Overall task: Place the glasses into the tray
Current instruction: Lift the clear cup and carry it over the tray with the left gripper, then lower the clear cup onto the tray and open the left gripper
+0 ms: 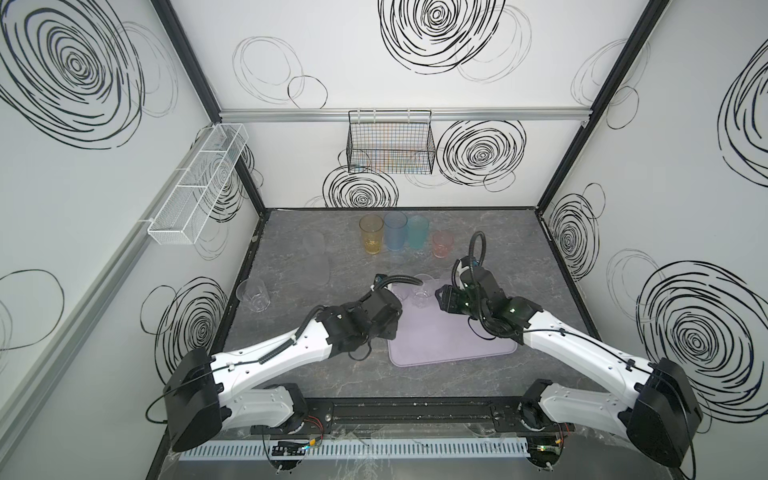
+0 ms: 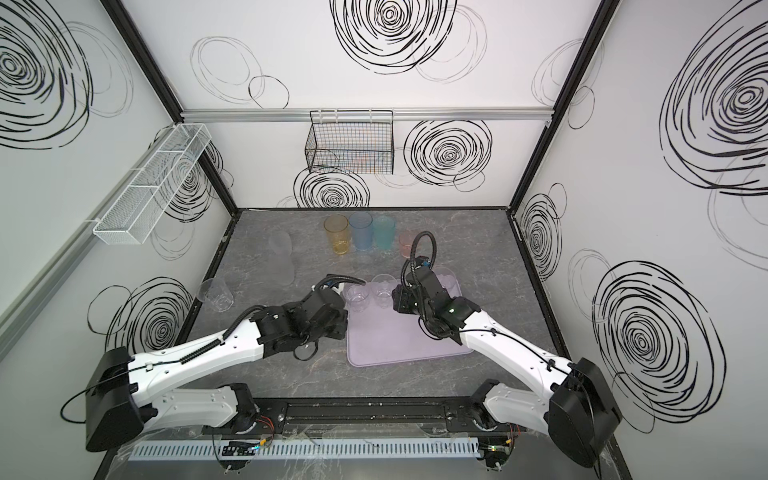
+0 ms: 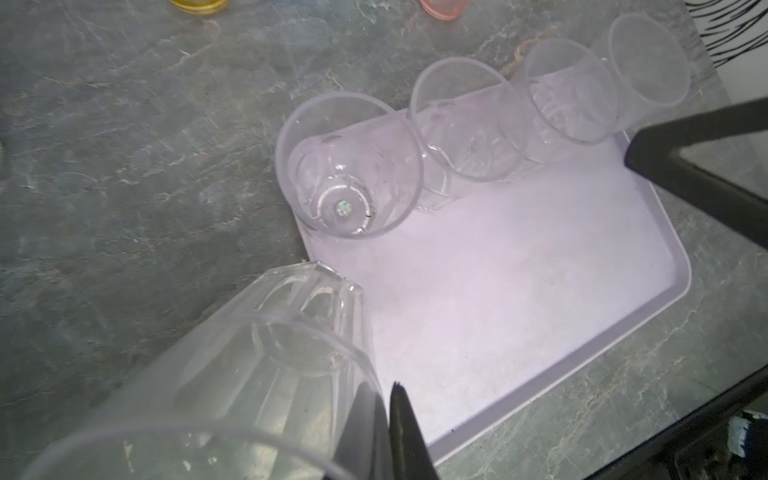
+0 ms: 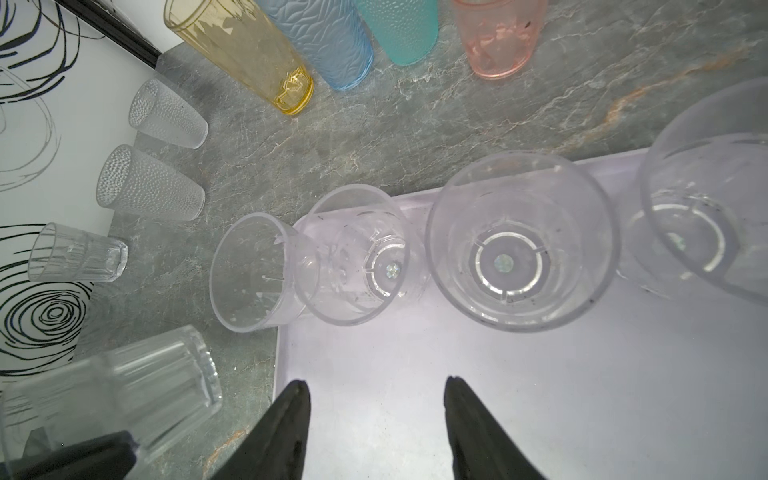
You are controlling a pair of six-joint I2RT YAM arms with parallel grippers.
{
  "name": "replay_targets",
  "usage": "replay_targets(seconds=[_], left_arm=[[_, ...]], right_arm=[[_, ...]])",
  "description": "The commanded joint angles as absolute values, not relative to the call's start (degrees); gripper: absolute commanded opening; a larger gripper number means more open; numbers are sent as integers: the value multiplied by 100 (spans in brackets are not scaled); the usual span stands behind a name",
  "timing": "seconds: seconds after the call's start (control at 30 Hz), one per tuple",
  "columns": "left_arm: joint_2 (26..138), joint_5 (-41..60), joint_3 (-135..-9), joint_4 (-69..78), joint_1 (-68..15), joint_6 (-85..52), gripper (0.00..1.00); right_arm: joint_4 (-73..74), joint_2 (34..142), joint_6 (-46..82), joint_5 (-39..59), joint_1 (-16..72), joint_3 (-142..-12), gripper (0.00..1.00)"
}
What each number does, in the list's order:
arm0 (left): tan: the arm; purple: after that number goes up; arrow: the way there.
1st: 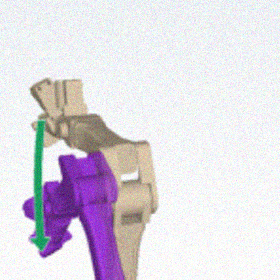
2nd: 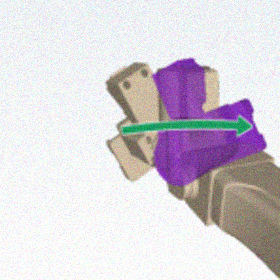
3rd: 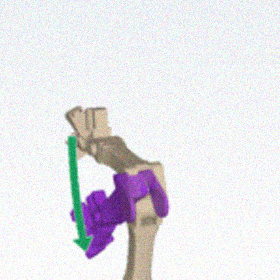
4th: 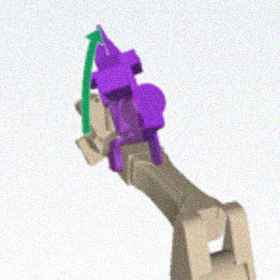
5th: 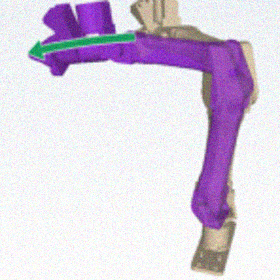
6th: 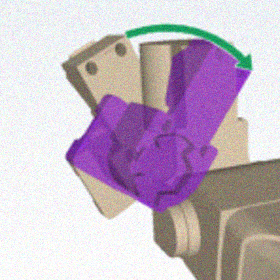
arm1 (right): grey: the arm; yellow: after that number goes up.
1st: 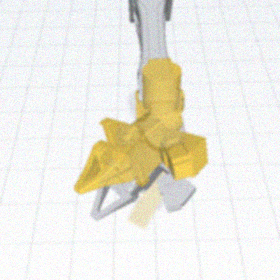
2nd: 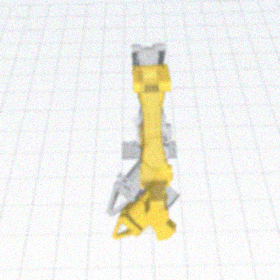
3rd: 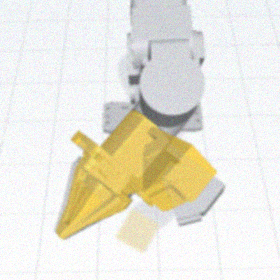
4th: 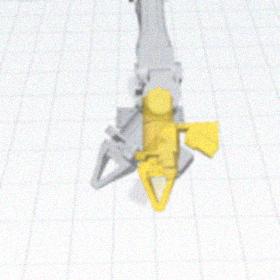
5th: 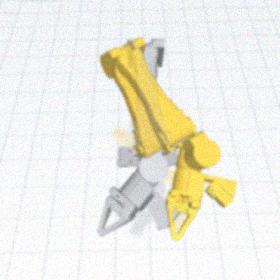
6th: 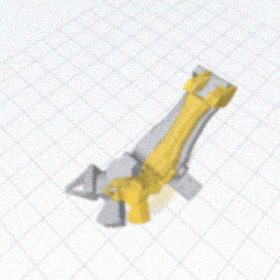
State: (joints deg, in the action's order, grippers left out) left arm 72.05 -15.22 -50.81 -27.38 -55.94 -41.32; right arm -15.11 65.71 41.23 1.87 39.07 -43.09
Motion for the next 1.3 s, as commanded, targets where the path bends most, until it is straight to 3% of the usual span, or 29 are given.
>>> replay_targets(seconds=[0.0,0.37,0.6,0.77,0.97,1.27], left_arm=[[7635,-1750,-5425,-2350,-5871,-4606,0],[8828,-1422,-5836,-1970,-5918,-4336,2],[8829,-1120,-5964,-1972,-5860,-4104,34],[8533,-946,-6253,-1989,-5751,-3902,49],[8025,-853,-6368,-1975,-5406,-3595,53],[6261,-1028,-4901,-1593,-4121,-3464,60]], right_arm=[[-1590,6463,4168,61,3895,-4104,56],[-1624,6425,4333,47,3885,-3938,56],[-1485,6527,4410,195,3887,-3777,56],[-1507,6640,4407,380,3889,-3843,56],[-1443,6550,4700,944,4110,-3759,56],[-575,6600,5269,1126,4831,-3313,55]])
